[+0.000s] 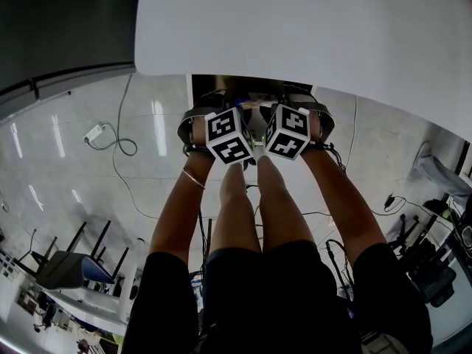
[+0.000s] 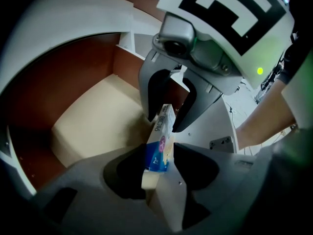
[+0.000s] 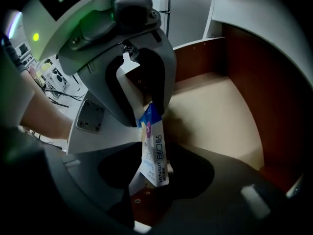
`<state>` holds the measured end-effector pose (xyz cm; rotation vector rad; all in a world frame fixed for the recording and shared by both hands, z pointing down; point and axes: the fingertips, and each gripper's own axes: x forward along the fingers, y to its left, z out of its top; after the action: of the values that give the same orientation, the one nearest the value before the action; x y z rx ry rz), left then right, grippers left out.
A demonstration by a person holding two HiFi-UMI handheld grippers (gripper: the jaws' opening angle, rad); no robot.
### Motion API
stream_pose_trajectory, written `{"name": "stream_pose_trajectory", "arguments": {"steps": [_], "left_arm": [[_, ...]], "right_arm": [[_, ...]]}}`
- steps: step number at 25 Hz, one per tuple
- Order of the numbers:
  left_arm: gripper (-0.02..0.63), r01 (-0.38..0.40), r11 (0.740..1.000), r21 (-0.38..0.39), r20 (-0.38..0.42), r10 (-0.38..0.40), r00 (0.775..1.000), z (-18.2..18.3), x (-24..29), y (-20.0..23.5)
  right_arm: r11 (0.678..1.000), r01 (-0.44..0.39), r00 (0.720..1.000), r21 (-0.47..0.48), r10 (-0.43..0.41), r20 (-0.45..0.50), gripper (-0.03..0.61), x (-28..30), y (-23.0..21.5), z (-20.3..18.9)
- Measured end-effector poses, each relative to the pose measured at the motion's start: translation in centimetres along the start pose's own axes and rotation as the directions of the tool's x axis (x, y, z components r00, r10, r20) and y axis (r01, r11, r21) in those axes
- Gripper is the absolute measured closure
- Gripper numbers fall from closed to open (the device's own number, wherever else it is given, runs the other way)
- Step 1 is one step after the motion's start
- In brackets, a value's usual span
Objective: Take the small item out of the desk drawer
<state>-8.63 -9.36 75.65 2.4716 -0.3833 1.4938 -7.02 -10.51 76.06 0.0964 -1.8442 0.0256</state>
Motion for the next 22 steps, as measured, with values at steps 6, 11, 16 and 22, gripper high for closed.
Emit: {"name": "stream_pose_trajectory", "arguments": {"steps": [6, 11, 16, 22], "left_arm": [[0.459, -0.021, 1.0, -0.005, 0.019, 0.021, 1.0, 0.0, -0.6, -0.2], [0.486, -0.043, 0.999, -0.004, 0.026, 0.043, 0.999, 0.3, -0.4, -0.1], [0.549, -0.059, 0.998, -0.019, 0.036, 0.06, 0.998, 0.1, -0.8, 0.3], [0.614, -0.083, 0.994, -0.076, 0.127, 0.092, 0.988, 0.9, -2.2, 0.7]], "right_arm": [[0.998, -0.02, 0.999, -0.051, 0.018, -0.037, 0.405, 0.5, 0.5, -0.3], [0.997, -0.017, 0.999, -0.08, 0.013, -0.048, 0.453, 0.6, 0.4, -0.8], [0.994, -0.02, 0.999, -0.106, 0.016, -0.043, 0.462, 0.4, 0.8, -0.5], [0.995, -0.002, 0.999, -0.102, -0.001, -0.035, 0.471, 0.0, 0.7, -0.6]]}}
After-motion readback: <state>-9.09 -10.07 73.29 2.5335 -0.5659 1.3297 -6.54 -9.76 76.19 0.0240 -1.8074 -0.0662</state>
